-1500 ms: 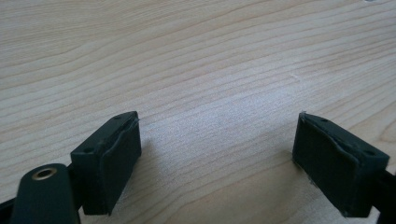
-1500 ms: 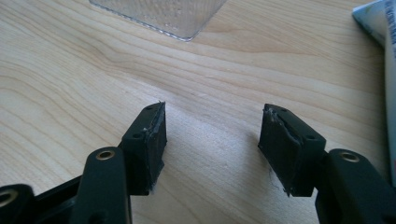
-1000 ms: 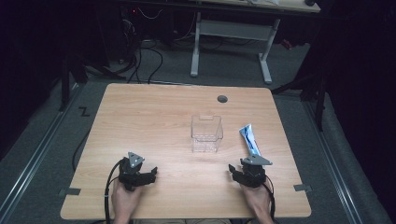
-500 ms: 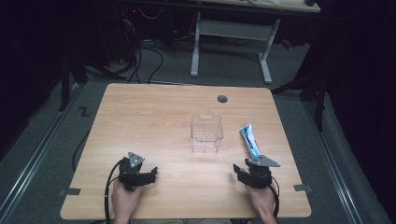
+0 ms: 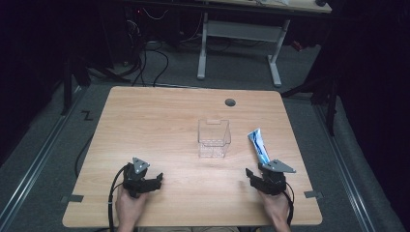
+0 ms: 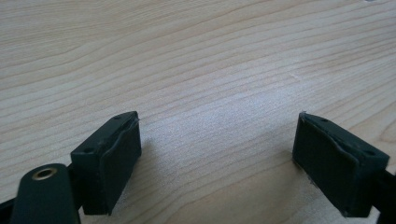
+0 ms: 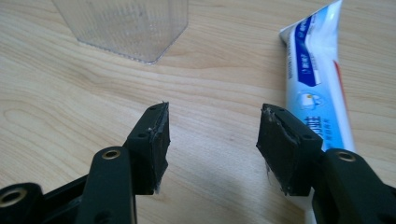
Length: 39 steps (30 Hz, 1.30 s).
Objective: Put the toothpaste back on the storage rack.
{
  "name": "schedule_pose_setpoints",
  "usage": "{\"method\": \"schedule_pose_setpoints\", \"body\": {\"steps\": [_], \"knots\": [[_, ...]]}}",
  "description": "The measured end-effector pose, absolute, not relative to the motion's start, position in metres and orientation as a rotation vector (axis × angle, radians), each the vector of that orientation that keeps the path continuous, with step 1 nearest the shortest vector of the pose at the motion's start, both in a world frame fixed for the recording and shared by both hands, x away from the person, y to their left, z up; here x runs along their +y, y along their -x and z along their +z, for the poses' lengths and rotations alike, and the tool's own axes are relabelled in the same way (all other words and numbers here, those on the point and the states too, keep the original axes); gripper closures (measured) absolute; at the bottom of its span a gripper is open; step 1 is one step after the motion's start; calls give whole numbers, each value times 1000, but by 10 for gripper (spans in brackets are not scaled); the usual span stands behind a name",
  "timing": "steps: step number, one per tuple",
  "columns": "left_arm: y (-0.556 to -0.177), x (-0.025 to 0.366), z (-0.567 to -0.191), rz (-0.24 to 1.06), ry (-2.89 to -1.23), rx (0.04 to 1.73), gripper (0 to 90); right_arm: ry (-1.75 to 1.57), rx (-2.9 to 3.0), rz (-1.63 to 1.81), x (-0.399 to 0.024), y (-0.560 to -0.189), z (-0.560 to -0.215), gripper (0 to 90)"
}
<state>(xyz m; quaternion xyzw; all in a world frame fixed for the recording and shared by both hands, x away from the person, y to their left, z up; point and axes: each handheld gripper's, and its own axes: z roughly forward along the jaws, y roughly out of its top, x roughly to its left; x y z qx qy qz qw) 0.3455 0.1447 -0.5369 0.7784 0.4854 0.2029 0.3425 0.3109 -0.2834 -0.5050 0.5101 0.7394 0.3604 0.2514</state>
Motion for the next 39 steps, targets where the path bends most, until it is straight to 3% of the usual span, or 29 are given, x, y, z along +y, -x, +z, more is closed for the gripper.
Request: {"method": "schedule_pose_setpoints", "body": {"steps": [24,39], "knots": [[-345,145,-537,528,-2024,1262,155,-1432,1943,972,-309,-315,-491,437],[-345,145,-537,527,-2024,1262,155,-1414,1975,913,-314,-340,-483,436]]}}
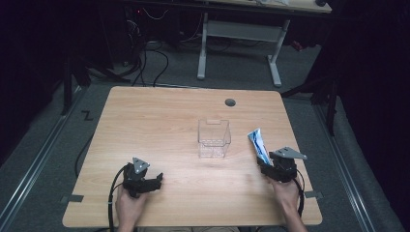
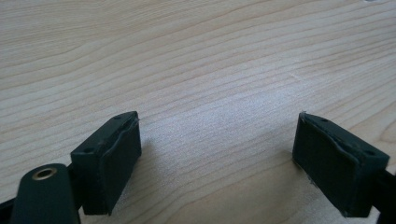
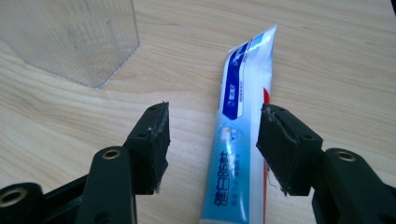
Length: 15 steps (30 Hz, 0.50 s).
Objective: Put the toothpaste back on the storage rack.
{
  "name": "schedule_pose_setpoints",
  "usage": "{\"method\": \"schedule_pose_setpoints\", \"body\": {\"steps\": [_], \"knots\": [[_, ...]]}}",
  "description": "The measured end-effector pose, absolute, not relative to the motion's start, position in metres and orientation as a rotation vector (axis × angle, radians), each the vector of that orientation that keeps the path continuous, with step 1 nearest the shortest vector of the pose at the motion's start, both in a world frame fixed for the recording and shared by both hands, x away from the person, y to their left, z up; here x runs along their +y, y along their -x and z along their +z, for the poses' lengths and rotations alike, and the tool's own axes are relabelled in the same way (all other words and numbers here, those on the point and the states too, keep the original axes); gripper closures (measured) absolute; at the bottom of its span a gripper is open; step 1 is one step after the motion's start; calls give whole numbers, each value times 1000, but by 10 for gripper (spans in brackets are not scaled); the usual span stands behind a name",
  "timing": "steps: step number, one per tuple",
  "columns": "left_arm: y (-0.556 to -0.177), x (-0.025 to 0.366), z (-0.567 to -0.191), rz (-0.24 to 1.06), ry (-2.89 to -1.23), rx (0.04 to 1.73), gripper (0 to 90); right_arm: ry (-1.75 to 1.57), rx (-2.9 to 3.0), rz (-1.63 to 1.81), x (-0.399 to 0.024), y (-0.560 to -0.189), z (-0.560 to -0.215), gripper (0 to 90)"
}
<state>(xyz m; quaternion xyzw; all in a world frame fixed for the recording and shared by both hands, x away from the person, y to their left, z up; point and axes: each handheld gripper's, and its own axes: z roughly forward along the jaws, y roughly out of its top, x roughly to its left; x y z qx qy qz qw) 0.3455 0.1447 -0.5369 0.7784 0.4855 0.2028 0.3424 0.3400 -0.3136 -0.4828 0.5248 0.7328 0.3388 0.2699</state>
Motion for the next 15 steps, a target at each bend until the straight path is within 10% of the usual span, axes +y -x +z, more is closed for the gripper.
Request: {"method": "schedule_pose_setpoints", "body": {"steps": [15], "knots": [[-345,145,-537,528,-2024,1262,155,-1411,2016,889,-308,-370,-476,435]]}}
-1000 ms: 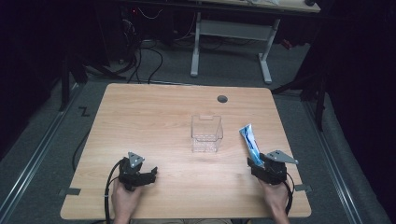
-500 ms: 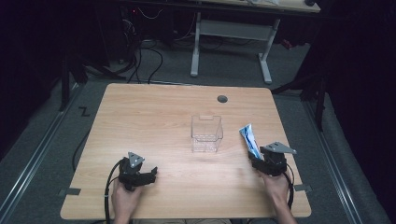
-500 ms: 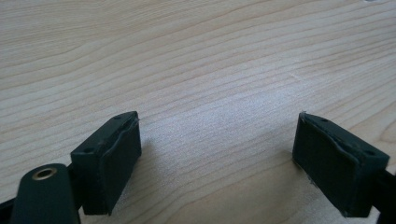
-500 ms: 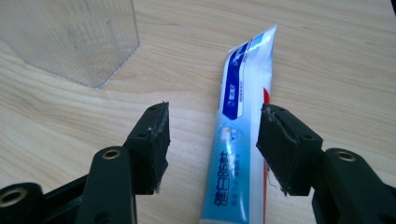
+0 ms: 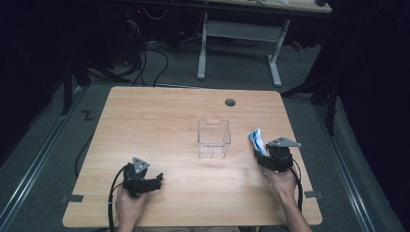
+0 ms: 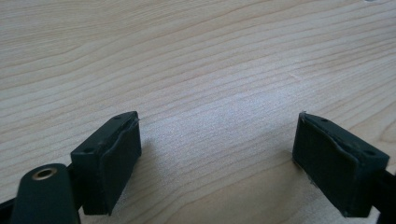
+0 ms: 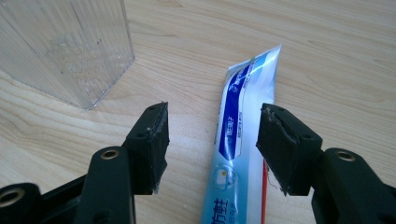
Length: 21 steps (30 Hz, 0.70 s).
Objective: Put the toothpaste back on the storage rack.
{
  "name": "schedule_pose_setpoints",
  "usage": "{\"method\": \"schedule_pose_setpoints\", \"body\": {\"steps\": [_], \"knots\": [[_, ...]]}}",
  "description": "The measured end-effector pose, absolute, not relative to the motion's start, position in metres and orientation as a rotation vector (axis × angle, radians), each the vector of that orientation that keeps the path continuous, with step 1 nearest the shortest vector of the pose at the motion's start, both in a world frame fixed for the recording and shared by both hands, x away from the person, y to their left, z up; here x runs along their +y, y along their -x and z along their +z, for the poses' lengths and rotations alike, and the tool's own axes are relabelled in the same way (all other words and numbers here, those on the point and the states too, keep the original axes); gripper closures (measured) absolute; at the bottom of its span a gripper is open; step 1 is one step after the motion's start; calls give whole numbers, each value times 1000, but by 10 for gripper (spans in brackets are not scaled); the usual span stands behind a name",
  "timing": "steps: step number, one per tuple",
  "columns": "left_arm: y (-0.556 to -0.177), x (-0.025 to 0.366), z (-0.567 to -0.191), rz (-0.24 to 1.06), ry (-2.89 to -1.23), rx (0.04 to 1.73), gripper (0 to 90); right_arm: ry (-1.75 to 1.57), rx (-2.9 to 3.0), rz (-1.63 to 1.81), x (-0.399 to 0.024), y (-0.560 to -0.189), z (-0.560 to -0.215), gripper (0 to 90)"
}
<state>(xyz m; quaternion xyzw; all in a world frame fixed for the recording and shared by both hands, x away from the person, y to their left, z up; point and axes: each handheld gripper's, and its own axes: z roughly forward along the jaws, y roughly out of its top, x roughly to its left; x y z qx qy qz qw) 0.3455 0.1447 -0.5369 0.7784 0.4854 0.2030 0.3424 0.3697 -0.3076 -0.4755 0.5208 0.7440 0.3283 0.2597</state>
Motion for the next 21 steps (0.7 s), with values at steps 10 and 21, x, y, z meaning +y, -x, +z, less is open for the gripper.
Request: {"method": "schedule_pose_setpoints", "body": {"steps": [10,21], "knots": [[-345,145,-537,528,-2024,1262,155,-1418,2034,887,-305,-389,-471,431],[-346,145,-537,528,-2024,1261,155,-1429,2046,846,-301,-404,-473,431]]}}
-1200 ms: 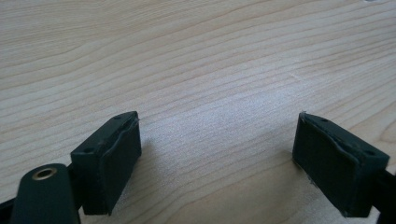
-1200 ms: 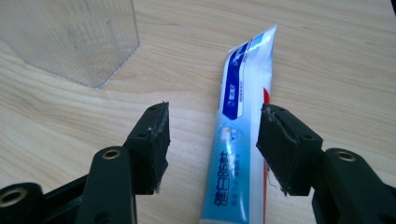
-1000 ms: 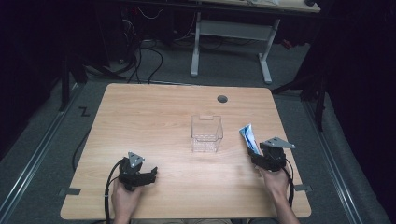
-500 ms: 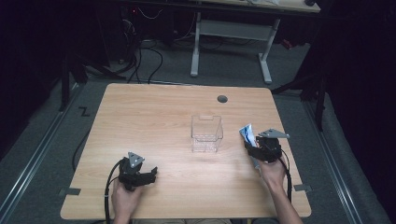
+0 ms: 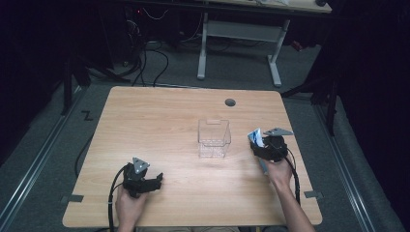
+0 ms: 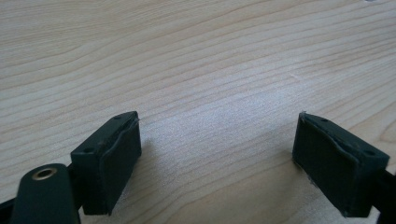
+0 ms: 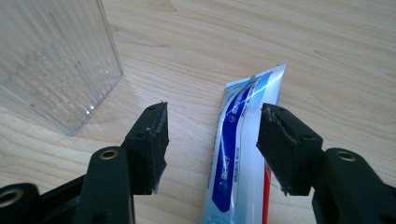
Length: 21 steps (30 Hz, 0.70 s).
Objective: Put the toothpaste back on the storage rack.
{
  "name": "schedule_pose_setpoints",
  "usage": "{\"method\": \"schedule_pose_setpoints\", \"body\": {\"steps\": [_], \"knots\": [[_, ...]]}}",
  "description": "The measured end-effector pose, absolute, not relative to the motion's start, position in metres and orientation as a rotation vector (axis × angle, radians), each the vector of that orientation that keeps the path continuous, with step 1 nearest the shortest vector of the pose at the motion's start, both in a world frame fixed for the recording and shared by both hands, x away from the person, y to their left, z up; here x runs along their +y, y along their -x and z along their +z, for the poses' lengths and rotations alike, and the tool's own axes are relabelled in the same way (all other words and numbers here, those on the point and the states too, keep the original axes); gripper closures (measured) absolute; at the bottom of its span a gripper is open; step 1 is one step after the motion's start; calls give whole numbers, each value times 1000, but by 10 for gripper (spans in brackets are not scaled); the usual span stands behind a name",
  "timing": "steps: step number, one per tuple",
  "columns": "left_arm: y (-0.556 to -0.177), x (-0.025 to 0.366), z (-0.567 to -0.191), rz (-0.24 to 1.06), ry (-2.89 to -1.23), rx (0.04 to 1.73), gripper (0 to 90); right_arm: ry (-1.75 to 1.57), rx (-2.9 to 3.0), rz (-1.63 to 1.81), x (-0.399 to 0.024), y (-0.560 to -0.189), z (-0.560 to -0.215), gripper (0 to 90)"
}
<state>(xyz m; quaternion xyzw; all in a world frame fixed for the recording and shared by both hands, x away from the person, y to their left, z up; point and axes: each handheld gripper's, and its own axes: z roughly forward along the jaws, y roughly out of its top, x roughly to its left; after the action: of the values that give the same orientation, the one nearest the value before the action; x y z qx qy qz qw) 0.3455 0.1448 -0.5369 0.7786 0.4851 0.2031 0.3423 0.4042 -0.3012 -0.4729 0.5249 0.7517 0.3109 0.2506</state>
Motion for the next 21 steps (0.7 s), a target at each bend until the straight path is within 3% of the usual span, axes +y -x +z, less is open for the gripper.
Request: {"method": "schedule_pose_setpoints", "body": {"steps": [21], "knots": [[-346,145,-537,528,-2024,1261,155,-1419,2112,738,-288,-433,-469,429]]}}
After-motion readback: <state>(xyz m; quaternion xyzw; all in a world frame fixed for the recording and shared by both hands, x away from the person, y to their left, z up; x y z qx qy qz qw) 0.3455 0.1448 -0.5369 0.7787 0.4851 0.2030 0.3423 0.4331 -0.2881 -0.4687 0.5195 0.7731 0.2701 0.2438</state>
